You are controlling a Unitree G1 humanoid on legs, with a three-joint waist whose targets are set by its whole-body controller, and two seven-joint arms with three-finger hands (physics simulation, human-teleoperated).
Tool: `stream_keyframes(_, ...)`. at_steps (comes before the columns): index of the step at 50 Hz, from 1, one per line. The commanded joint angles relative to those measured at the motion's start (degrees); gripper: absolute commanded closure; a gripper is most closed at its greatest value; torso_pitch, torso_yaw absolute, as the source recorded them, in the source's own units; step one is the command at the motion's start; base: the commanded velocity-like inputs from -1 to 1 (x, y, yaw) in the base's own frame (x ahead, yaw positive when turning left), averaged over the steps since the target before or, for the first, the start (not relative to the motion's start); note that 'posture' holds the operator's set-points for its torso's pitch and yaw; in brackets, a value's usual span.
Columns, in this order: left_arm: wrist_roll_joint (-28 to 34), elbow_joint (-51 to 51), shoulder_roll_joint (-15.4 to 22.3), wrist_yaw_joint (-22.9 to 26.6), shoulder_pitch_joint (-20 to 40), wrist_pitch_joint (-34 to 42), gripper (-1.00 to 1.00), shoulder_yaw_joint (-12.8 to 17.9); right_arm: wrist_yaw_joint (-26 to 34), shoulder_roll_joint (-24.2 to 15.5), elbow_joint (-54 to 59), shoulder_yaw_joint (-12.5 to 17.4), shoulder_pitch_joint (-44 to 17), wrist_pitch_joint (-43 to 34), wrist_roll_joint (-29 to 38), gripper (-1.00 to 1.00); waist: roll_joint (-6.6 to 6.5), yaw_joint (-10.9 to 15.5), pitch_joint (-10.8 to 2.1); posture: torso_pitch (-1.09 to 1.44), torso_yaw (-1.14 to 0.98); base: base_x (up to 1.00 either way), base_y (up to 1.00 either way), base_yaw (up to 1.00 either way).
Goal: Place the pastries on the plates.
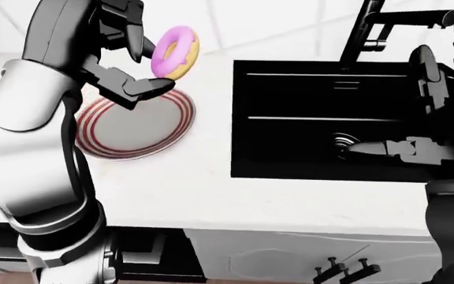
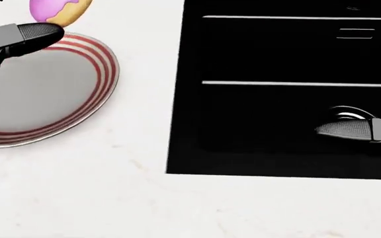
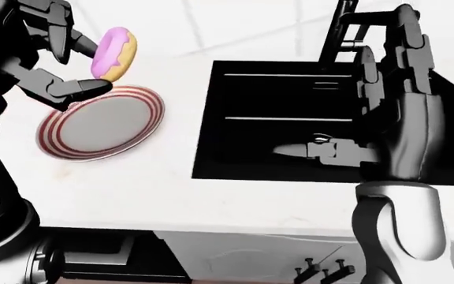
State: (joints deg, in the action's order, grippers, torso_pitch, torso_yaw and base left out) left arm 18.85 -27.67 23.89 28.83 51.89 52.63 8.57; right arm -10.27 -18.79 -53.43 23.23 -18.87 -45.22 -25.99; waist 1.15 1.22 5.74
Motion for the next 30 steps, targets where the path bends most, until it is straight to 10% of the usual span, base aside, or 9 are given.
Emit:
stream_keyframes(1, 0.07, -0.66, 0.60, -0.51, 1.85, -1.00, 1.00, 0.55, -0.16, -0.46, -0.61, 0.22, -1.03, 1.13, 0.09, -1.00, 0.32, -0.11, -1.09, 0.07, 0.00, 0.15, 0.89, 0.00)
stream_keyframes(3, 0.02, -0.53, 0.74, -0.46, 2.18, -0.89, 1.00, 0.47, -0.17, -0.51, -0.64, 0.40, -1.10, 1.08, -0.05, -1.00, 2.60, -0.69, -2.58, 0.07, 0.00, 0.16, 0.89, 0.00)
stream_keyframes(7, 0.15, -0.77, 0.91, -0.45, 2.26, -0.49, 1.00, 0.42, -0.39, -0.19, -0.30, 0.16, -1.11, 1.69, 0.08, -1.00, 3.24, -1.17, -2.55, 0.07, 0.00, 0.15, 0.76, 0.00)
stream_keyframes(11, 0.29, -0.79, 0.90, -0.29, 2.36, -0.43, 1.00, 0.27, -1.01, -0.19, -0.07, 0.94, -0.78, 2.72, -1.22, -1.00, -5.92, -1.04, -1.03, 0.07, 0.00, 0.00, 0.00, 0.00)
stream_keyframes(12, 0.30, -0.78, 0.83, -0.35, 2.33, -0.47, 1.00, 0.32, -1.12, -0.29, -0.19, 0.89, -0.74, 2.82, -1.31, -1.00, -3.04, -1.17, -0.34, 0.07, 0.00, 0.00, 0.00, 0.00)
stream_keyframes(15, 0.42, -1.14, 0.93, -0.14, 2.30, -0.18, 1.00, 0.32, -1.43, -0.53, -0.33, 0.93, -0.67, 2.76, -1.57, -1.00, -1.79, -0.68, -1.08, 0.07, 0.00, 0.00, 0.00, 0.00)
stream_keyframes(30, 1.18, 0.86, 0.21, 0.58, 3.43, -1.49, 1.00, -0.83, -1.58, -0.73, -0.31, 0.85, -0.72, 2.59, -1.46, -1.00, -0.96, -0.57, -0.64, 0.07, 0.00, 0.00, 0.00, 0.00)
